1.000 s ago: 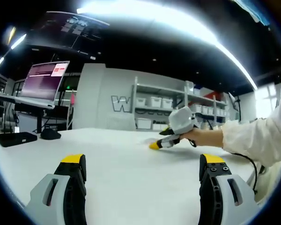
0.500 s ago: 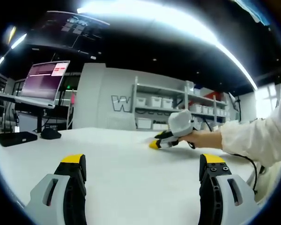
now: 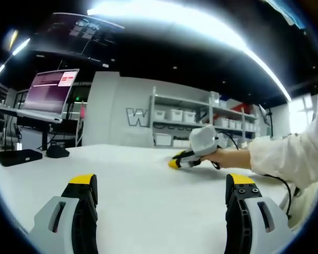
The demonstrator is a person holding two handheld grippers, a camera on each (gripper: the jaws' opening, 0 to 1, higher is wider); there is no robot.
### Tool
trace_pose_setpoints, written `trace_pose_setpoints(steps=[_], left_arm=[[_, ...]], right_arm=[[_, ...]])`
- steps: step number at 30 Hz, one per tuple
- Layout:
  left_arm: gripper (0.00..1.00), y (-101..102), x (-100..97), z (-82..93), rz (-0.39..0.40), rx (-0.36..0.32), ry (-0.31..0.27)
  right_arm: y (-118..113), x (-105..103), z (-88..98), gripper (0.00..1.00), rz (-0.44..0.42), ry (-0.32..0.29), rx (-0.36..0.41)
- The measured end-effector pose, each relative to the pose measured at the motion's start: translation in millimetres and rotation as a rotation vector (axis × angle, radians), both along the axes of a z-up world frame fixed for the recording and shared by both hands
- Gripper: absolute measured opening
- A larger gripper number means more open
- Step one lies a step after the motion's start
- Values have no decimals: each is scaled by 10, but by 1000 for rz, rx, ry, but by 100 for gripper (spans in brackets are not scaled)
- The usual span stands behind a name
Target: Open the resealable bag by pulling the two sides of the seal apart until the entire bag opening is separated and visibly accessible.
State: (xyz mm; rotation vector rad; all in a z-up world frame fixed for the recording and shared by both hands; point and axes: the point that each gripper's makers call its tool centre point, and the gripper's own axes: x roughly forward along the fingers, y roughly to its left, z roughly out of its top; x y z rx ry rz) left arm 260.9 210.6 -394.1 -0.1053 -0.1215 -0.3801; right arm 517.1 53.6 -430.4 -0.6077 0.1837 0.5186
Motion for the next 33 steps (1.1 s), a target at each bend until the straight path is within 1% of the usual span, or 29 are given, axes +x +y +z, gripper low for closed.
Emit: trace_pose_setpoints(steps=[9,12,14,15,16,19,22,29,33], left_arm=[[100,-16,-12,19,-3,5,-4],[100,-11,-16,19,-1,6,-4],[100,-10,-18,20,0,7,-4],[100,-9,-19,22,0,7,-4],[100,-9,-20,23,0,7,-5],[100,-10,-23,20,0,8,-4],[100,-8,-29,21,0,9,-4],[100,-4,-43,33,0,10,-7],[100,-4,-46,20,0,13,-4]], right_arm=[[42,-30,-33,5,14,12,-3],[46,-38,-42,4,13,21,15],[33,-30,-53,0,7,27,21],[25,-26,-59,0,4,30,26],[12,-19,-66,0,-1,34,34],[-3,-16,-66,0,-15,61,95],[-34,-5,-68,0,-28,76,121],[-82,-1,-48,0,-43,65,123],[-130,36,73,0,-59,37,154]])
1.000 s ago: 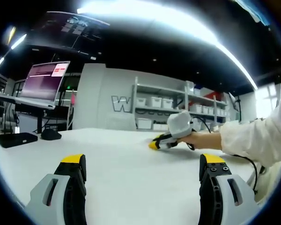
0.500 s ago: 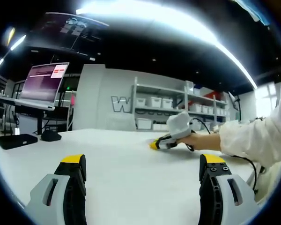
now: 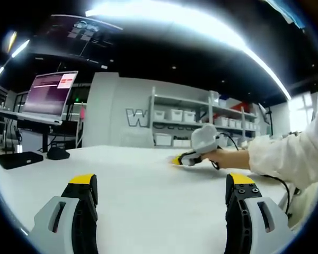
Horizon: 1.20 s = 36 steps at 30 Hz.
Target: Open the resealable bag by pulling the two sides of the seal apart until the entire bag opening is separated and visibly accessible.
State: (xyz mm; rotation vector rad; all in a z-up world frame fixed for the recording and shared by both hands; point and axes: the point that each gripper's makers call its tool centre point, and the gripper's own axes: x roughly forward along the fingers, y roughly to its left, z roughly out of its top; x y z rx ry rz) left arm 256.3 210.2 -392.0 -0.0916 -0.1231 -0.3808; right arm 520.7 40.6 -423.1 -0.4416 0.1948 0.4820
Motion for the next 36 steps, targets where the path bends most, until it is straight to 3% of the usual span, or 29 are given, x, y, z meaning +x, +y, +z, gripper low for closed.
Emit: trace_pose_setpoints(steps=[36], left_arm=[[100,-40,-15,-1,-10,0,-6]], right_arm=[[-227,31,615,0,-71,-151,63]])
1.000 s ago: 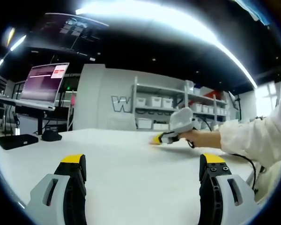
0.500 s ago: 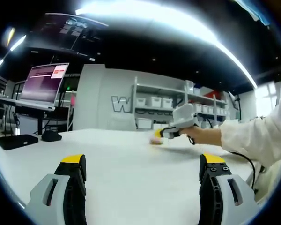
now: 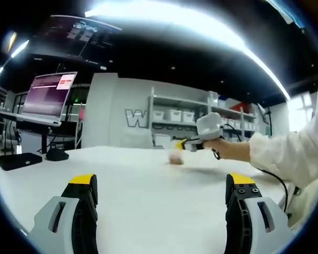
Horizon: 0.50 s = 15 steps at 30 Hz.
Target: Open the resealable bag by pulling the two sides of the seal apart until the entire bag opening is separated and visibly accessible.
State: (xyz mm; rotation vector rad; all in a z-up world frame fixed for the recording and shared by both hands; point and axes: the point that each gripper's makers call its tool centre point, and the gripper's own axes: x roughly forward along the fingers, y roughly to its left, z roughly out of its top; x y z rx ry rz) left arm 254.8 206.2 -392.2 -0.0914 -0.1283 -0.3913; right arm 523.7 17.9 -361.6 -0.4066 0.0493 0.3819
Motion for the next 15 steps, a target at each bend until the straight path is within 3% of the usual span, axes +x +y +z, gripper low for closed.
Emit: trace_pose_setpoints(steps=[15], left_arm=[[100,-2,-5,-10,-2,3,3]], right_arm=[[-68,81,234,0,-18,-40,-37]])
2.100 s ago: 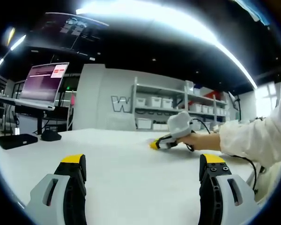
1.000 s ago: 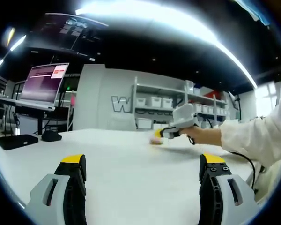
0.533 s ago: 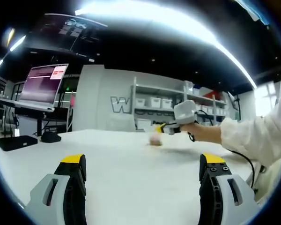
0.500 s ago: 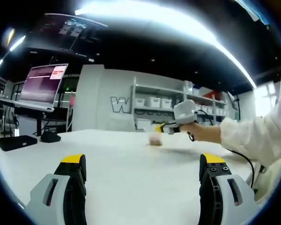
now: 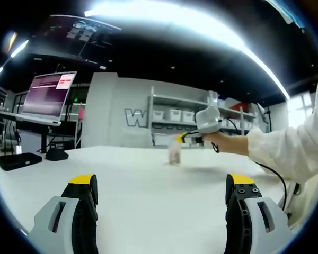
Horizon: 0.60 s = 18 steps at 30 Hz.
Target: Open the resealable bag by pulling the two sides of the seal apart until the entire bag opening is separated and visibly accessible.
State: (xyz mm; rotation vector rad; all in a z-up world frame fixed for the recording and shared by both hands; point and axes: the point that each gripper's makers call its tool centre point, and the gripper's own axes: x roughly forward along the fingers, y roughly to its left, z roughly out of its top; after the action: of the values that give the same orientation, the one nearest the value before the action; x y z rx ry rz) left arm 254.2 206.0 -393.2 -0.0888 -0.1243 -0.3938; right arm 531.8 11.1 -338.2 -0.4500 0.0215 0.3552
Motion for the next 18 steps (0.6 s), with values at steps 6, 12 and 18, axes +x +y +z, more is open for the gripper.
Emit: trace_pose_setpoints(steps=[6,12,18], left_arm=[[100,15,2,12,3,1,0],[100,12,3,22,2,2,0],[100,13,5,27,3,2,1]], right_arm=[[-3,-9,46,0,0,-10,1],[-51,-15,86,0,-4,-13,14],[-85,-27,137,0,-4,-10,34]])
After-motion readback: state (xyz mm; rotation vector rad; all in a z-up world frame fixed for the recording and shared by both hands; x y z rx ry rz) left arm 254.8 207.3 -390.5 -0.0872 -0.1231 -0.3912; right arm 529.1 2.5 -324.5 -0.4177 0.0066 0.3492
